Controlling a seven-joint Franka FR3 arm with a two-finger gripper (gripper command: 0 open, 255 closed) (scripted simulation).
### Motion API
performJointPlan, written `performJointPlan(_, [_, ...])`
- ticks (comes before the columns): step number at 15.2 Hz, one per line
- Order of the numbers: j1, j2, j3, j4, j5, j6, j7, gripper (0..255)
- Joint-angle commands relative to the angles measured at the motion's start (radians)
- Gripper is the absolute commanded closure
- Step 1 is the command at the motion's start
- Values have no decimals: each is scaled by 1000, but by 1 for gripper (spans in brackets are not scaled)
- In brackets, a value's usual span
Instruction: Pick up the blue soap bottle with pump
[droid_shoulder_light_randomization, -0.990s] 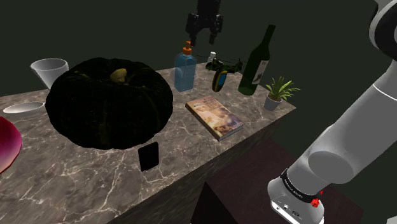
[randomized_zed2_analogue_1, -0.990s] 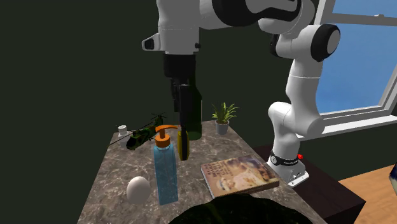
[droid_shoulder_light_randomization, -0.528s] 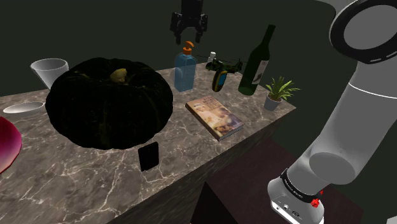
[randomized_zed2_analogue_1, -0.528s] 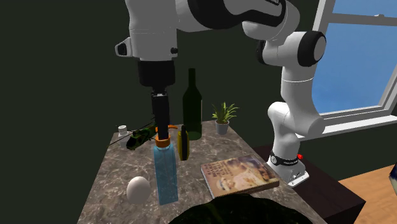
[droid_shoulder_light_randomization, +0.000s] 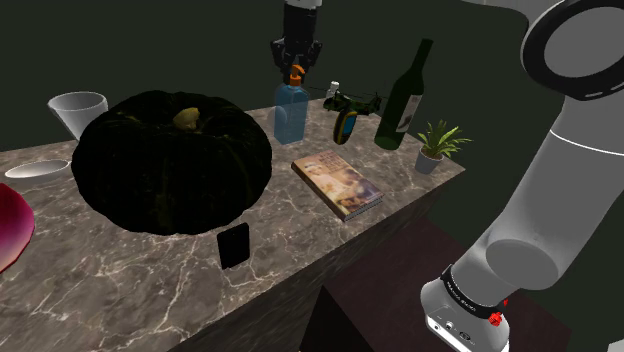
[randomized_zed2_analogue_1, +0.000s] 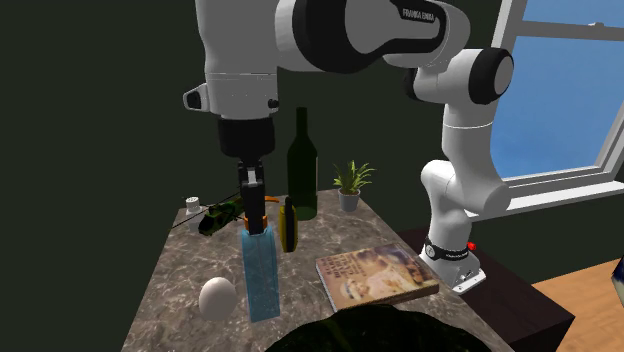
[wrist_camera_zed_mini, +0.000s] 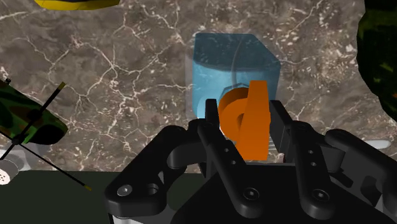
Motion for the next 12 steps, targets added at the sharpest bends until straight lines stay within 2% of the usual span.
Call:
performJointPlan(1, [0,0,0,-1,0,1,0,255])
performJointPlan(8, [0,-1,0,-4,0,2,0,255])
performJointPlan(12, [3,13,1,71,-3,-58,1,255])
